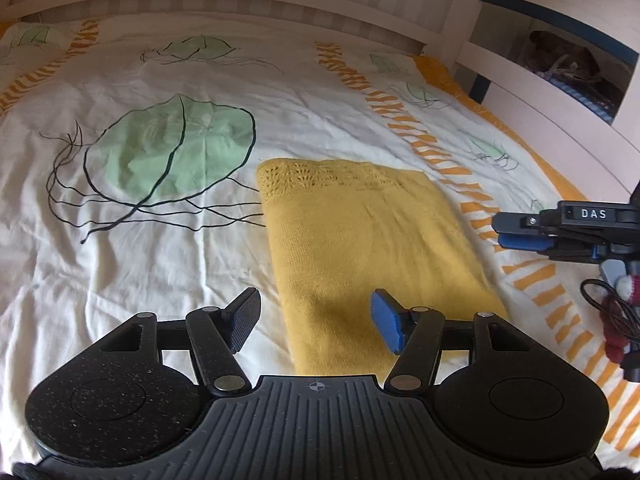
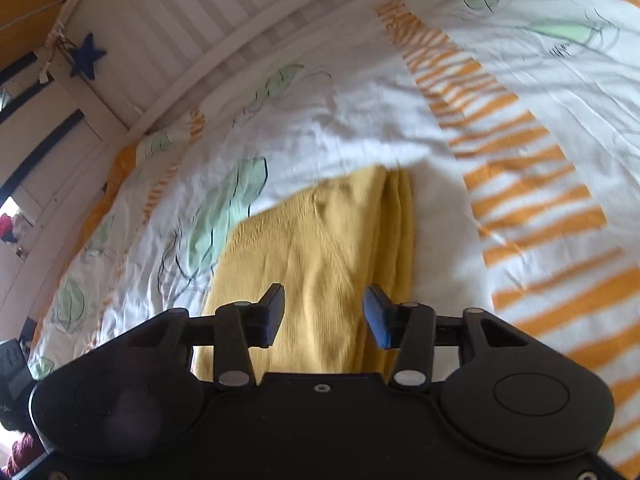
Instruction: Fold small clothes
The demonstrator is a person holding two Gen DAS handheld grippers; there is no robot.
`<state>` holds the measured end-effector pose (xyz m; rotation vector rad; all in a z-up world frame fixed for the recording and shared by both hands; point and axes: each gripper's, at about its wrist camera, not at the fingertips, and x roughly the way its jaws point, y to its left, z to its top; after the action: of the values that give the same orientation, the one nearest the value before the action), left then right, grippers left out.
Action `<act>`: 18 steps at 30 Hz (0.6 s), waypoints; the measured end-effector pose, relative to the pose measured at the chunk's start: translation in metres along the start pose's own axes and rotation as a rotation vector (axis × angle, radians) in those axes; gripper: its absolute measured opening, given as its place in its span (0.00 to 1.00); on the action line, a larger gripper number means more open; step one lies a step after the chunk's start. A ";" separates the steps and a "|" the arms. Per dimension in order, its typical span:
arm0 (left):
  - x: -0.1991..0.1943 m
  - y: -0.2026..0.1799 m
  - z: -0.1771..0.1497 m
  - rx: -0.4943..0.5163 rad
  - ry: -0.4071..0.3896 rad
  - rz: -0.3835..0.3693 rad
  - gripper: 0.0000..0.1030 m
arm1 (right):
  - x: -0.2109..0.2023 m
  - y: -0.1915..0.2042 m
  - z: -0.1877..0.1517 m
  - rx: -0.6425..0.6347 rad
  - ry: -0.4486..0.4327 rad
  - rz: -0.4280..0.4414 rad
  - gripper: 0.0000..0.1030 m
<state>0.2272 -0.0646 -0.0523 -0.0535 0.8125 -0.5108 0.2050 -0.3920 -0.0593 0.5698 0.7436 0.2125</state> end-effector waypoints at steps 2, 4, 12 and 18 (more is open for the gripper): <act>0.017 0.001 0.000 -0.031 0.045 -0.021 0.57 | 0.015 -0.001 0.007 -0.018 -0.009 -0.003 0.53; 0.033 0.003 -0.005 -0.052 0.103 -0.027 0.57 | 0.028 -0.004 0.012 -0.021 -0.009 -0.003 0.53; 0.045 0.013 -0.014 -0.087 0.148 -0.067 0.60 | 0.057 -0.017 0.009 -0.012 0.065 -0.025 0.56; 0.038 0.011 -0.009 -0.087 0.133 -0.071 0.60 | 0.058 -0.001 0.004 -0.084 0.066 -0.020 0.17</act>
<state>0.2475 -0.0711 -0.0871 -0.1305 0.9659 -0.5502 0.2495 -0.3731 -0.0908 0.4770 0.7999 0.2440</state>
